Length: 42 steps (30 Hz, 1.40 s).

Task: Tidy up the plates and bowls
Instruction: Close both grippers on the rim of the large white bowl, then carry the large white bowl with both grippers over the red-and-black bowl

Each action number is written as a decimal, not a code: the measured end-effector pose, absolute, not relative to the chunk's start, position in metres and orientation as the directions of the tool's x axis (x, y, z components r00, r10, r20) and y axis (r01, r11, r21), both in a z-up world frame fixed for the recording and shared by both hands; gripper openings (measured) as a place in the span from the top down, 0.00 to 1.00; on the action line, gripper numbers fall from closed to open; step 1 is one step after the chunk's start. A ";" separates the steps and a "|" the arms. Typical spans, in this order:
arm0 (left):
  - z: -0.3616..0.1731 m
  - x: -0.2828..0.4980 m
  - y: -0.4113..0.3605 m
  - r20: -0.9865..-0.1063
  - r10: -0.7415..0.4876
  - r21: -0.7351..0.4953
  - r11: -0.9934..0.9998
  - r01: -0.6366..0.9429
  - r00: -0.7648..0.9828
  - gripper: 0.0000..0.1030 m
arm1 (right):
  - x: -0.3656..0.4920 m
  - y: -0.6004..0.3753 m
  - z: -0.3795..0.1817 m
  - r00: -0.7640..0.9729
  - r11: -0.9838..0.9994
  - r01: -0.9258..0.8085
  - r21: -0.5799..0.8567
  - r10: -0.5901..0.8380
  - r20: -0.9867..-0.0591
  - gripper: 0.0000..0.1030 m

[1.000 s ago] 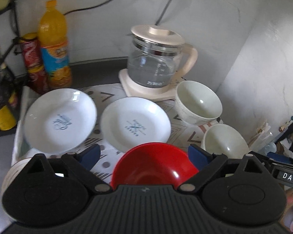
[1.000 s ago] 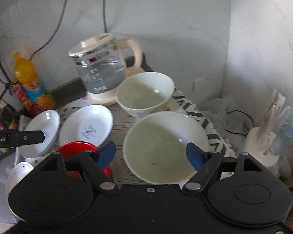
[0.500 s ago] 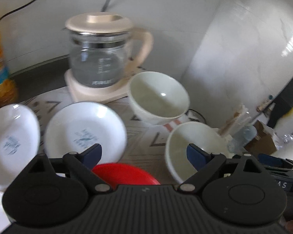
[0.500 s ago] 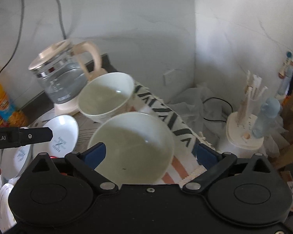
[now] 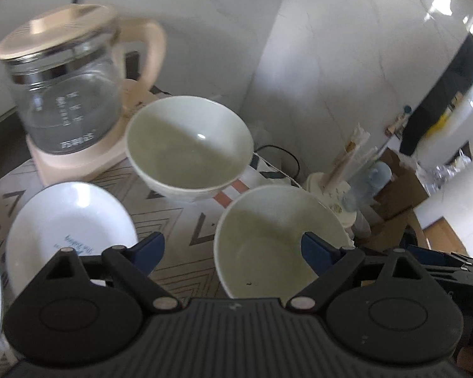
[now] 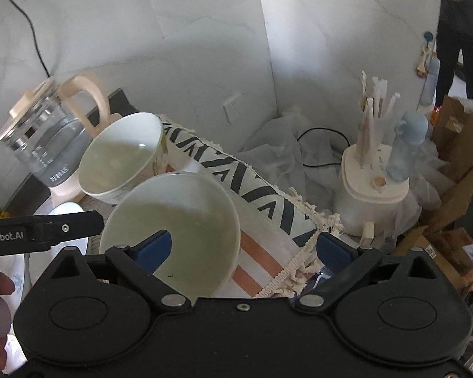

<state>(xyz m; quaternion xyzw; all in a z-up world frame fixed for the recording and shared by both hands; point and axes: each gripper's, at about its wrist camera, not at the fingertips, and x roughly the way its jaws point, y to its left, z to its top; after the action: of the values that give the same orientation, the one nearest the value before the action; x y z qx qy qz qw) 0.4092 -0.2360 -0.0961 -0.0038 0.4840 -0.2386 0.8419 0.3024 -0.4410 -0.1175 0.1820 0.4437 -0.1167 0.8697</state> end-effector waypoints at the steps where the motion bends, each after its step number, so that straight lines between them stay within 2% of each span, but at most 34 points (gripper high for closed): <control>1: -0.098 0.412 -0.239 -0.815 -0.408 -0.237 0.882 0.407 0.411 0.10 | 0.304 -0.441 -0.121 0.574 0.902 0.374 0.216 -0.042 -0.818 0.08; 6: -0.116 0.427 -0.252 -0.835 -0.408 -0.238 0.873 0.425 0.369 0.10 | 0.310 -0.444 -0.139 0.535 0.878 0.422 0.225 -0.041 -0.844 0.27; 9: -0.125 0.434 -0.260 -0.846 -0.407 -0.240 0.868 0.435 0.344 0.19 | 0.313 -0.446 -0.149 0.513 0.874 0.429 0.226 -0.030 -0.858 0.37; 13: -0.142 0.441 -0.269 -0.870 -0.388 -0.240 0.873 0.425 0.306 0.41 | 0.318 -0.447 -0.162 0.493 0.867 0.437 0.239 -0.008 -0.870 0.51; 15: -0.151 0.444 -0.272 -0.878 -0.385 -0.252 0.876 0.410 0.283 0.49 | 0.321 -0.448 -0.168 0.481 0.863 0.440 0.250 0.008 -0.877 0.63; 19: -0.163 0.448 -0.274 -0.896 -0.347 -0.229 0.895 0.384 0.277 0.64 | 0.329 -0.447 -0.180 0.462 0.865 0.432 0.257 0.032 -0.886 0.69; 22: -0.172 0.453 -0.273 -0.908 -0.324 -0.217 0.906 0.364 0.266 0.77 | 0.335 -0.446 -0.188 0.453 0.870 0.408 0.277 0.071 -0.889 0.82; 23: -0.175 0.456 -0.272 -0.911 -0.319 -0.218 0.910 0.353 0.260 0.82 | 0.337 -0.444 -0.190 0.455 0.876 0.390 0.283 0.084 -0.886 0.90; 27: -0.179 0.459 -0.268 -0.915 -0.310 -0.221 0.921 0.320 0.259 0.90 | 0.342 -0.439 -0.184 0.472 0.897 0.355 0.264 0.072 -0.879 0.92; 42: -0.135 0.440 -0.249 -0.870 -0.319 -0.235 0.939 0.252 0.376 0.90 | 0.343 -0.434 -0.134 0.566 0.925 0.248 0.289 0.103 -0.818 0.91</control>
<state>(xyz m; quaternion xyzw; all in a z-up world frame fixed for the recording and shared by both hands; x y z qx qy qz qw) 0.4401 -0.2490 -0.1352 -0.0315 0.5313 -0.1721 0.8289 0.3430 -0.4338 -0.1343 0.1894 0.4637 -0.0418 0.8645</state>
